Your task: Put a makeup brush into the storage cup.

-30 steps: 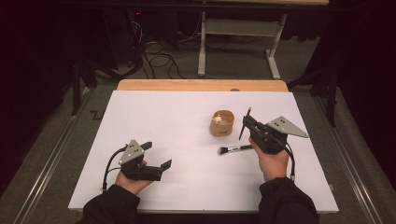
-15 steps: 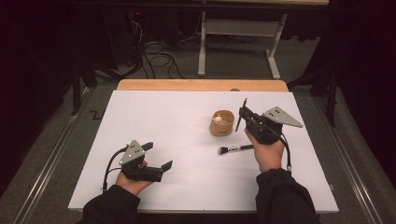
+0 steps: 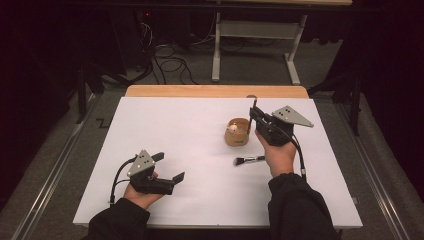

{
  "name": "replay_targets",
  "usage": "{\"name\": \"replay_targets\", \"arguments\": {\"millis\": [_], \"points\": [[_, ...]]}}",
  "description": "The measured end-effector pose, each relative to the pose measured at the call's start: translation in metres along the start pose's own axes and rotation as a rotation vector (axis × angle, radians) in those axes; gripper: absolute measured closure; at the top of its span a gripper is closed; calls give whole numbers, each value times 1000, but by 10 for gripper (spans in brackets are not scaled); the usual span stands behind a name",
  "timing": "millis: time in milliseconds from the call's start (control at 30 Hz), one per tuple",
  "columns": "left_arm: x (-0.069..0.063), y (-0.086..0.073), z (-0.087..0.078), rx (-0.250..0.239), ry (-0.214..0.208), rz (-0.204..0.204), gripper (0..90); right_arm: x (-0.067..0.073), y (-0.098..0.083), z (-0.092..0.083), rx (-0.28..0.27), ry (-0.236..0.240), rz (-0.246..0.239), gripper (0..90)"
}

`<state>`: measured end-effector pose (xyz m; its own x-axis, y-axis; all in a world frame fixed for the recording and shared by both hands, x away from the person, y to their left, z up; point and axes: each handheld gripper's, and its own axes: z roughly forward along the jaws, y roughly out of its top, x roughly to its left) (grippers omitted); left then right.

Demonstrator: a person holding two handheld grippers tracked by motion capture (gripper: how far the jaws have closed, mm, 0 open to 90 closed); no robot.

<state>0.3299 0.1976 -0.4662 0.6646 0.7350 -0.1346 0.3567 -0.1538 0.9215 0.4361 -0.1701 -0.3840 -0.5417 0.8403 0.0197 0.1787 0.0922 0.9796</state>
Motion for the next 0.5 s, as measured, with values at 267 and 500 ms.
{"name": "replay_targets", "arguments": {"millis": [267,500], "points": [[0,0,-1,-5,1,3,6,4,1,15,6,-7,-19,844],[1,1,-2,-8,0,2,6,6,2,27,17,-16,-26,844]]}}
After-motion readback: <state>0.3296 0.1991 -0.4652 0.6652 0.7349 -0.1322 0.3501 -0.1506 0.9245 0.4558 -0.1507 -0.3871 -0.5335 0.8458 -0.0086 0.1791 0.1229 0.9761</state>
